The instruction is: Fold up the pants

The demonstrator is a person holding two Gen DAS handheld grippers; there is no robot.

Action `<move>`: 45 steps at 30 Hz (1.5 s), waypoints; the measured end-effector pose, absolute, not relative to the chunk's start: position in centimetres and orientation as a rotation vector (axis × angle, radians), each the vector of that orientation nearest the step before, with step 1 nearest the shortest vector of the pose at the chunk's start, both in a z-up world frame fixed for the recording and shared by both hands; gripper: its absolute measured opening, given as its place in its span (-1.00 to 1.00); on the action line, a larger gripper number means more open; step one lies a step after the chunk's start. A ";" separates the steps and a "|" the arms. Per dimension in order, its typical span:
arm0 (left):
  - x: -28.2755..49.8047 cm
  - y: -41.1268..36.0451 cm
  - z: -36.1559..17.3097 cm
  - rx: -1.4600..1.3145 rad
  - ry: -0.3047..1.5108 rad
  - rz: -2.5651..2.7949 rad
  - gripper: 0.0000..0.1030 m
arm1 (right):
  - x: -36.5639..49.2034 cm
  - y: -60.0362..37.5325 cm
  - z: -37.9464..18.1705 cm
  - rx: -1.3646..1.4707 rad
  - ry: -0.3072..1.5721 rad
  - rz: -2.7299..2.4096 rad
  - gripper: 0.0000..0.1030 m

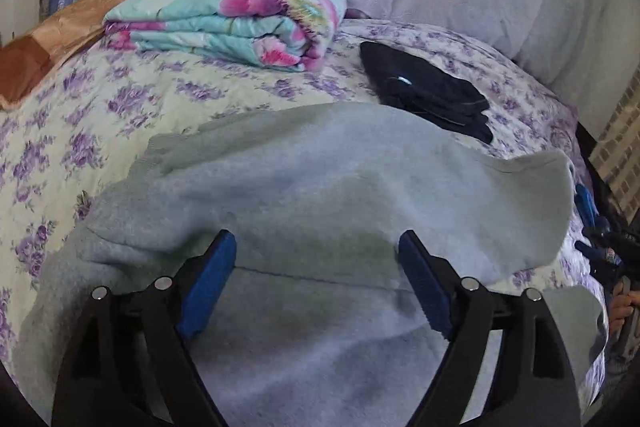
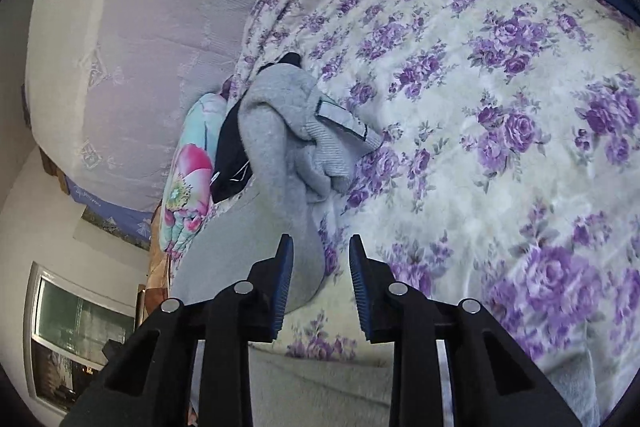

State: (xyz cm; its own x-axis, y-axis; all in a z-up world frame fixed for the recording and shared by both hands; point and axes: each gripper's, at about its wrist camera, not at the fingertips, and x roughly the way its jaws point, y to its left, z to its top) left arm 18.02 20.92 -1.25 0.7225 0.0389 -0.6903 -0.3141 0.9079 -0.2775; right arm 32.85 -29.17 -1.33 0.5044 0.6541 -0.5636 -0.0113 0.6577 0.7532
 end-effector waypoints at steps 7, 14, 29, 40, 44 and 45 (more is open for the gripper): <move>17.1 23.7 -2.6 -0.588 0.667 0.123 0.76 | 37.4 -26.6 -4.1 0.872 1.047 0.421 -0.39; 17.4 22.5 -2.5 -0.524 0.676 0.127 0.89 | 40.4 -25.4 -4.2 0.862 0.991 0.376 -0.10; 17.4 22.5 -2.5 -0.523 0.675 0.129 0.90 | 40.1 -28.1 1.9 0.611 0.843 0.346 -0.51; 17.5 22.2 -2.3 -0.511 0.677 0.123 0.90 | 37.4 -35.2 5.5 0.234 0.873 0.104 0.15; 17.5 22.1 -2.3 -0.505 0.679 0.127 0.90 | 36.0 -37.4 4.5 0.440 0.885 0.193 0.16; 17.5 22.1 -2.3 -0.504 0.679 0.127 0.90 | 35.7 -37.0 3.9 0.455 0.903 0.225 0.15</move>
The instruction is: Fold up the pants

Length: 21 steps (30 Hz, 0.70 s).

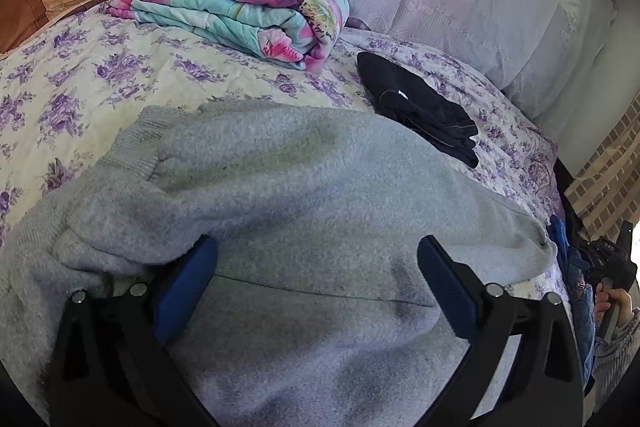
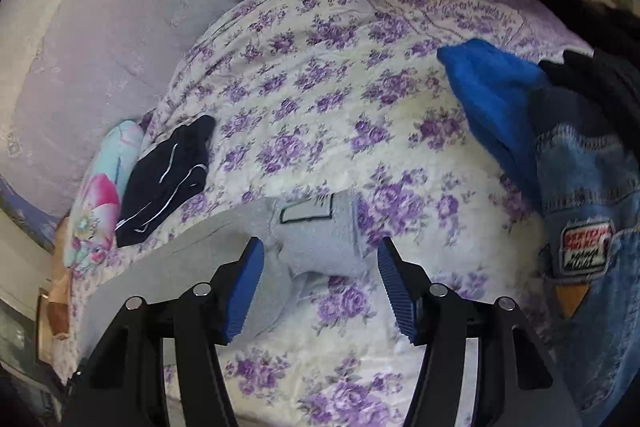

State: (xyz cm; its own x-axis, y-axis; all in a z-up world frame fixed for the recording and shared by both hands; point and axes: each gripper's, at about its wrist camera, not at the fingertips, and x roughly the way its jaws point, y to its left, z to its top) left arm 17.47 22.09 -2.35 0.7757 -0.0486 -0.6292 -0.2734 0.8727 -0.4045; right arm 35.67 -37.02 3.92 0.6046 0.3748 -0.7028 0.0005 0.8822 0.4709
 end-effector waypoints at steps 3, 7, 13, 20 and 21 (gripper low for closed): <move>17.5 22.1 -2.4 -0.504 0.679 0.127 0.90 | 34.8 -35.5 2.1 0.560 0.960 0.328 0.15; 17.5 22.1 -2.4 -0.501 0.680 0.130 0.90 | 35.6 -34.3 -0.4 0.697 0.970 0.344 0.15; 17.6 22.1 -2.4 -0.502 0.679 0.130 0.90 | 38.6 -34.3 -2.4 0.812 0.956 0.297 -0.23; 17.5 22.1 -2.4 -0.504 0.679 0.130 0.90 | 35.2 -34.7 3.6 0.640 0.763 0.406 -0.63; 17.5 22.1 -2.4 -0.504 0.678 0.129 0.90 | 35.1 -35.0 3.1 0.624 0.798 0.388 -0.62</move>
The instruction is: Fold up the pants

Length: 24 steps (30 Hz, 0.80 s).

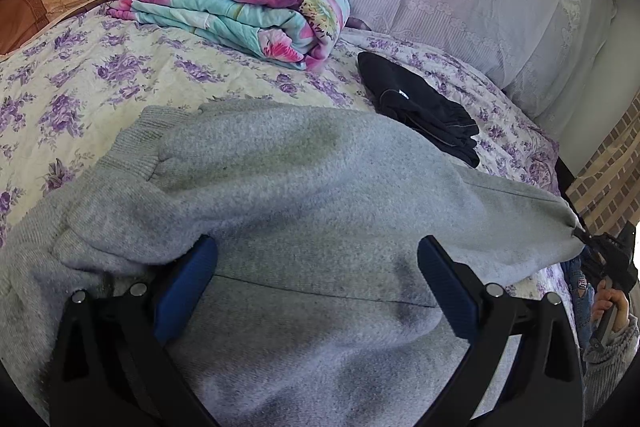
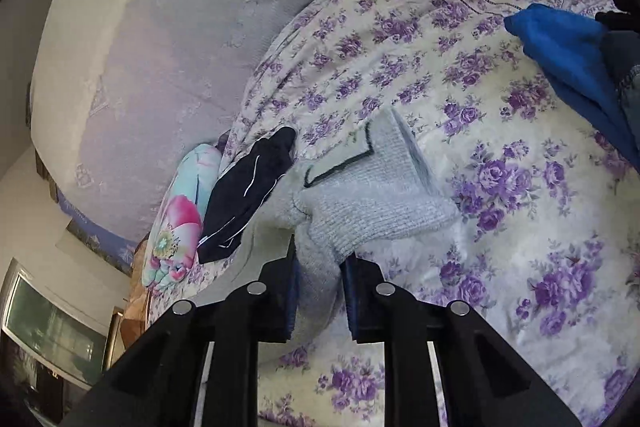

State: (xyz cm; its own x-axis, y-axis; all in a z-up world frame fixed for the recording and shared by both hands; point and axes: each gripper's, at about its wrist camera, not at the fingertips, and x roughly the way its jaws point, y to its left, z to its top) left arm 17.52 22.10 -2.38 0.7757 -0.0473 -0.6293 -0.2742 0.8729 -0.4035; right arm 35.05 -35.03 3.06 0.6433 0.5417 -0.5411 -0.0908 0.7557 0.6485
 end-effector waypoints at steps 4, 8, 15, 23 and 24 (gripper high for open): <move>17.4 22.2 -2.1 -0.516 0.687 0.109 0.90 | 35.1 -37.3 -3.2 0.676 1.021 0.329 -0.56; 15.2 22.9 0.3 -0.556 0.639 0.061 0.90 | 33.2 -37.8 -2.5 0.663 0.974 0.335 -0.35; 14.5 29.8 3.7 -0.496 0.642 0.302 0.90 | 31.6 -37.0 -1.8 0.508 0.929 0.299 0.08; 20.2 37.3 -0.5 -0.688 0.936 0.179 0.90 | 31.2 -36.6 -2.5 0.447 0.888 0.303 0.22; 20.8 37.5 -0.9 -0.703 0.970 0.142 0.90 | 31.2 -36.4 -2.5 0.436 0.886 0.306 0.27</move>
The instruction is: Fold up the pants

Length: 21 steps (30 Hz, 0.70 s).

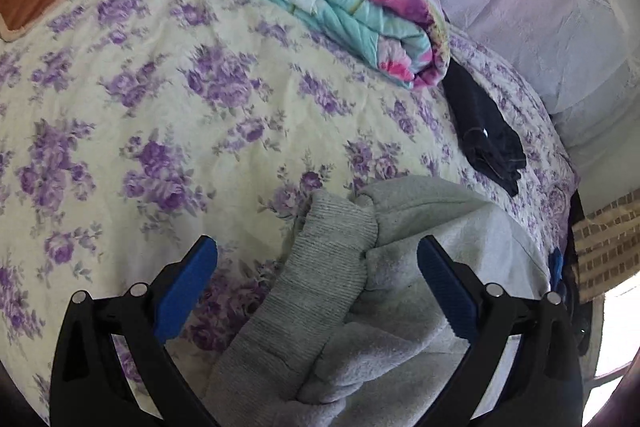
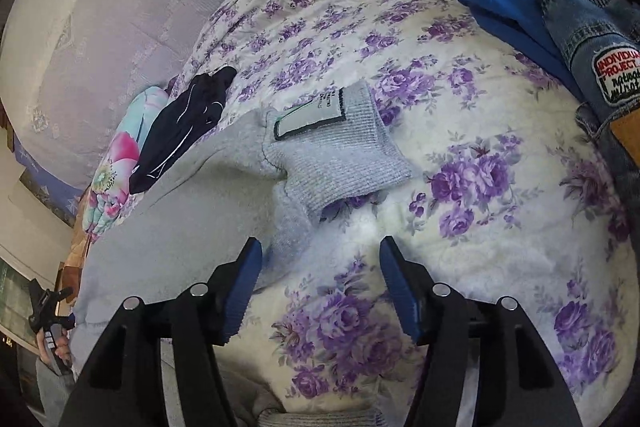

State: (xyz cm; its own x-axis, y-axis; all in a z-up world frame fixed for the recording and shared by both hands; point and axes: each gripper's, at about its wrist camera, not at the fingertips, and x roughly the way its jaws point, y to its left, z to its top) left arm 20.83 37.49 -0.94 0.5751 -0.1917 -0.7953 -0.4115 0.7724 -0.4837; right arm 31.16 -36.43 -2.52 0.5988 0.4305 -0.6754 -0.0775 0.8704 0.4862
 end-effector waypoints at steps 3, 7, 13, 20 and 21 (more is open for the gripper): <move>22.0 37.1 -1.7 -0.671 1.026 0.079 0.89 | 31.1 -35.8 -2.5 0.399 0.878 0.306 0.39; 23.0 36.2 -3.0 -0.648 1.081 0.004 0.39 | 31.0 -34.8 -2.4 0.343 0.874 0.300 0.49; 23.8 36.3 -3.3 -0.666 1.057 0.016 -0.02 | 30.9 -34.7 -2.4 0.333 0.869 0.311 0.57; 23.2 37.5 0.6 -0.705 0.876 0.072 -0.28 | 30.9 -34.3 -2.3 0.322 0.869 0.323 0.66; 23.5 37.3 1.3 -0.692 0.859 0.086 -0.28 | 30.9 -34.3 -2.3 0.318 0.869 0.323 0.67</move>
